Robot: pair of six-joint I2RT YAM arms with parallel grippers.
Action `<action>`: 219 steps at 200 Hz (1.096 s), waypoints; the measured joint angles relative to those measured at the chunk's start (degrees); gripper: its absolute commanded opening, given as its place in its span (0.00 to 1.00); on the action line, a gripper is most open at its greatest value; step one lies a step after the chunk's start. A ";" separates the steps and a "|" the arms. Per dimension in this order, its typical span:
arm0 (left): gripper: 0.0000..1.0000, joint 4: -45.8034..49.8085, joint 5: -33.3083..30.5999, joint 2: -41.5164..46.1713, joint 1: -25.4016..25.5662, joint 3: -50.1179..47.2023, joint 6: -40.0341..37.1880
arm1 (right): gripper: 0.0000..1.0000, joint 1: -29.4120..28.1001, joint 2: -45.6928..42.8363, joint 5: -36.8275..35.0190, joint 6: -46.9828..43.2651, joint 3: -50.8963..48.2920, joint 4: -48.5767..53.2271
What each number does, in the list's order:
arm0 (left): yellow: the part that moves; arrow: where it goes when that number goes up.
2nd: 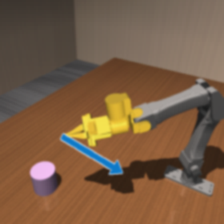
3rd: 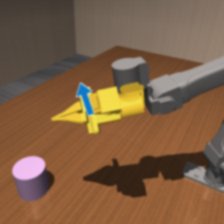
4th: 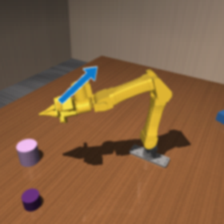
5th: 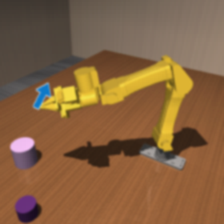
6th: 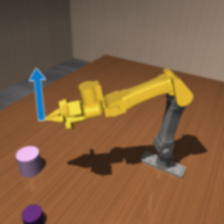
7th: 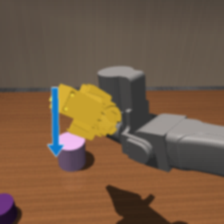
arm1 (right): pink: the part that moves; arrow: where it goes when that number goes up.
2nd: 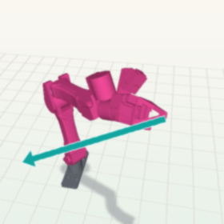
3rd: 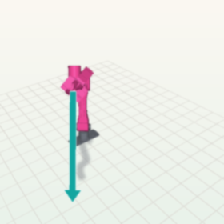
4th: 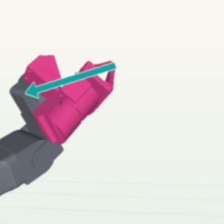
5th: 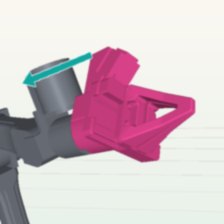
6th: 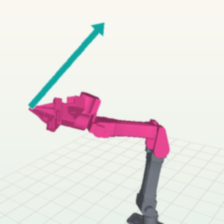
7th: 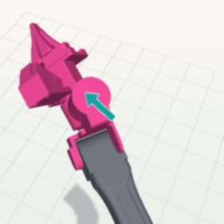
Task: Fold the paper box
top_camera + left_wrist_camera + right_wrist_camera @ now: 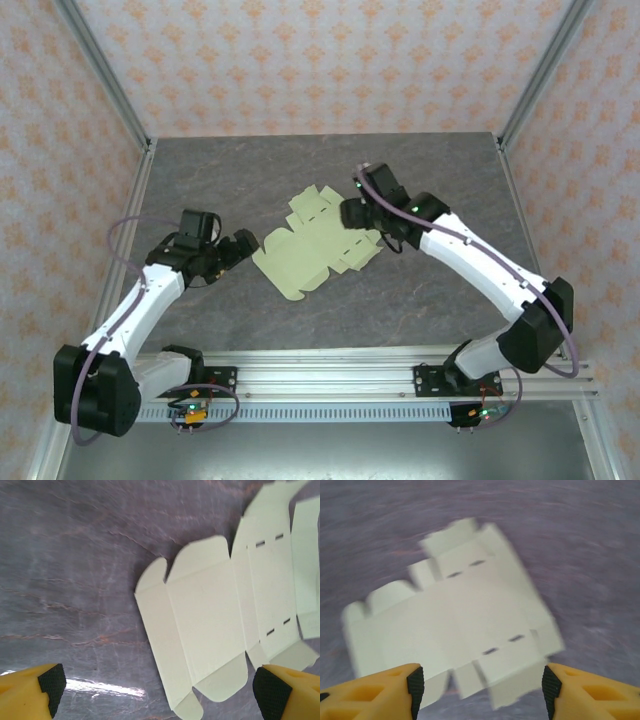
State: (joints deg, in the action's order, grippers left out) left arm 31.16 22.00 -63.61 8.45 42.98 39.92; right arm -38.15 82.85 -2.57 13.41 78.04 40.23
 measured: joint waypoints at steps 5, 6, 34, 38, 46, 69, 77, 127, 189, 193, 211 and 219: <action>1.00 -0.17 -0.17 -0.46 0.61 0.04 -0.57 | 0.64 0.98 0.17 -1.16 3.08 -0.39 0.52; 1.00 -0.20 -0.20 -0.50 0.70 0.04 -0.63 | 0.64 1.11 0.20 -1.29 3.45 -0.44 0.61; 1.00 -2.21 -2.10 -3.45 3.39 0.85 -2.97 | 0.64 2.54 -0.63 -3.02 24.22 -7.80 -0.20; 1.00 -2.60 -2.38 -4.02 3.65 1.05 -3.19 | 0.64 2.38 -1.11 -2.49 27.32 -10.19 -1.81; 1.00 -3.30 -2.75 -5.07 4.04 1.53 -3.67 | 0.64 2.08 -1.81 -1.46 32.87 -15.02 -4.42; 1.00 -5.33 -3.48 -8.04 4.33 2.69 -4.48 | 0.64 1.64 -1.51 0.83 44.72 -24.39 -8.07; 1.00 -5.70 -3.63 -8.92 4.33 3.04 -4.94 | 0.65 1.57 -1.01 1.05 47.23 -25.20 -8.11; 1.00 -7.69 -4.66 -10.93 4.50 3.34 -6.01 | 0.56 1.55 0.70 1.27 53.83 -25.22 -14.56; 1.00 -8.22 -6.25 -10.88 4.70 3.34 -8.09 | 0.55 1.73 10.10 5.53 51.98 -25.18 -22.25; 1.00 -8.22 -6.43 -10.86 4.70 3.34 -8.26 | 0.55 1.77 10.29 5.38 51.82 -25.18 -22.32; 1.00 -8.33 -7.28 -10.62 4.70 3.34 -8.55 | 0.37 1.90 10.62 4.90 49.96 -25.18 -22.36; 1.00 -8.52 -7.28 -10.58 4.70 3.34 -8.55 | 0.30 1.95 10.64 4.55 49.20 -25.18 -22.71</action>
State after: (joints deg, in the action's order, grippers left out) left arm 22.63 14.72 -74.19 13.15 46.33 31.38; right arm -36.21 93.49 1.98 62.61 52.86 17.52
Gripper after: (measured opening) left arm 0.998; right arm 0.401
